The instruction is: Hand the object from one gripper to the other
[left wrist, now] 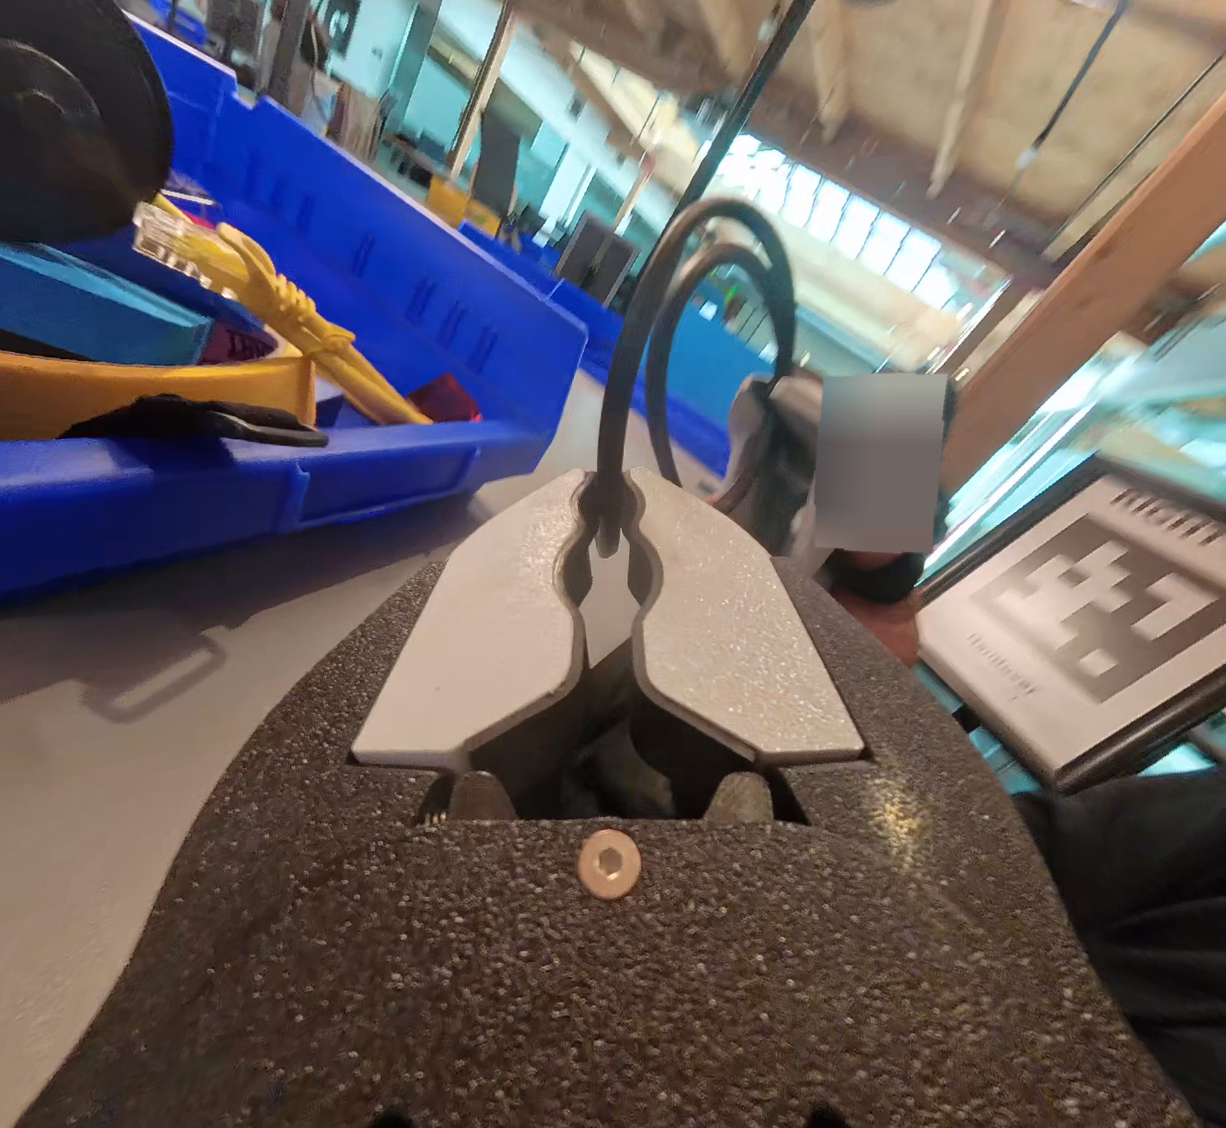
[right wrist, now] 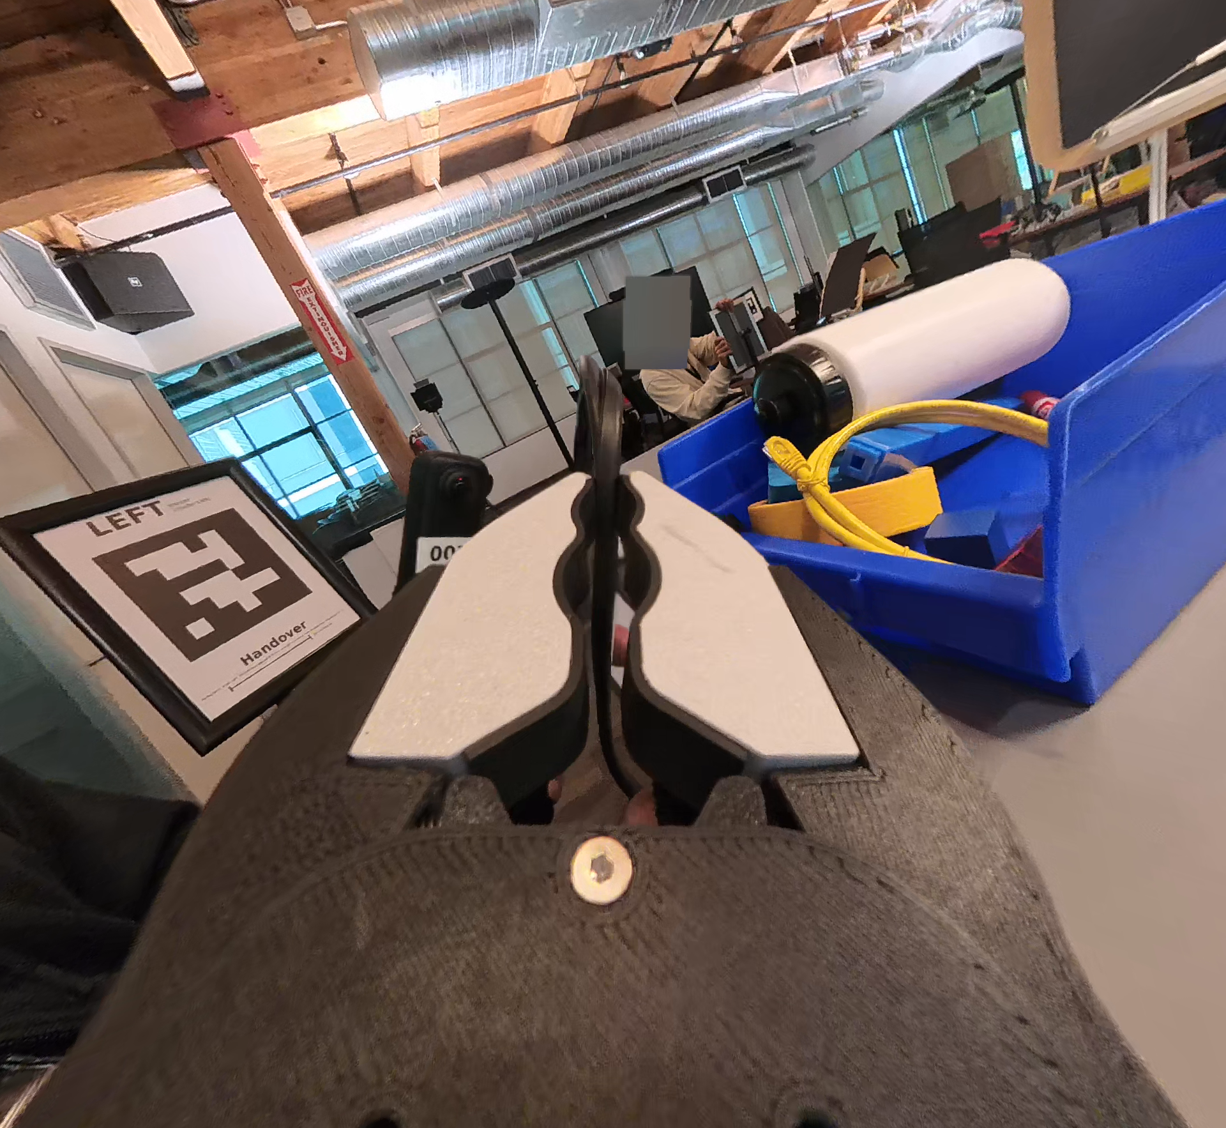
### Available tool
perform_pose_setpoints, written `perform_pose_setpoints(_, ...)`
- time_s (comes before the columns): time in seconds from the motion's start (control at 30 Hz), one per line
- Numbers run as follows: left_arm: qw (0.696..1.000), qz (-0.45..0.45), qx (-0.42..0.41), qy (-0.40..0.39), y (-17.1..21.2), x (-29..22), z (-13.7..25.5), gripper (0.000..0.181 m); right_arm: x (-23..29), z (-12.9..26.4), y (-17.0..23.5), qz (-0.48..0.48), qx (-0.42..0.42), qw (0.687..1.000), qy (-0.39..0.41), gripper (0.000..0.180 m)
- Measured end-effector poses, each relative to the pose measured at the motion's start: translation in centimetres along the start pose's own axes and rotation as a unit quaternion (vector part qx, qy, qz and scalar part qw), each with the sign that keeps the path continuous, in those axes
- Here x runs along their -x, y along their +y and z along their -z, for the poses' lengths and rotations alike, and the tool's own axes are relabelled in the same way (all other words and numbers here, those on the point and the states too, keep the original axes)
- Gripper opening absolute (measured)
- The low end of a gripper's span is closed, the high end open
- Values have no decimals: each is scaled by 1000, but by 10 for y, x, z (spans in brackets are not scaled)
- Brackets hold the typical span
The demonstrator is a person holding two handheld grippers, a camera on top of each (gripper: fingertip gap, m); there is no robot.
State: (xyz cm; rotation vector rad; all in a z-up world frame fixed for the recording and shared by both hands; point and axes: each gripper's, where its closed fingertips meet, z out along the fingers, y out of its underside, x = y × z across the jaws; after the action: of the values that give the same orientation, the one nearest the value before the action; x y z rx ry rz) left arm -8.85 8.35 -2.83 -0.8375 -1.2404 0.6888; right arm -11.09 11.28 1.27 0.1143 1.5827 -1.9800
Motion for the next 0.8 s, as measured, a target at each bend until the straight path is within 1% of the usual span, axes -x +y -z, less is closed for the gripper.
perform_pose_setpoints(0.1,995,54,-66,44,-16,-3,7,6,-2,-3,8,-11,12,1000,1,5)
perform_pose_setpoints(0.2,990,81,-89,78,-21,-7,9,7,-5,-6,15,-21,21,1000,5,5)
perform_pose_setpoints(0.47,977,113,-63,167,-10,-28,3,8,-20,-3,12,-51,4,998,31,5)
perform_pose_setpoints(0.6,973,104,-54,200,-10,-40,5,16,-29,0,12,-57,3,997,50,5)
perform_pose_setpoints(0.67,973,95,-46,204,-7,-43,4,18,-30,0,12,-56,4,997,55,5)
perform_pose_setpoints(0.8,980,73,-27,184,-1,-42,0,22,-33,1,12,-44,5,996,72,5)
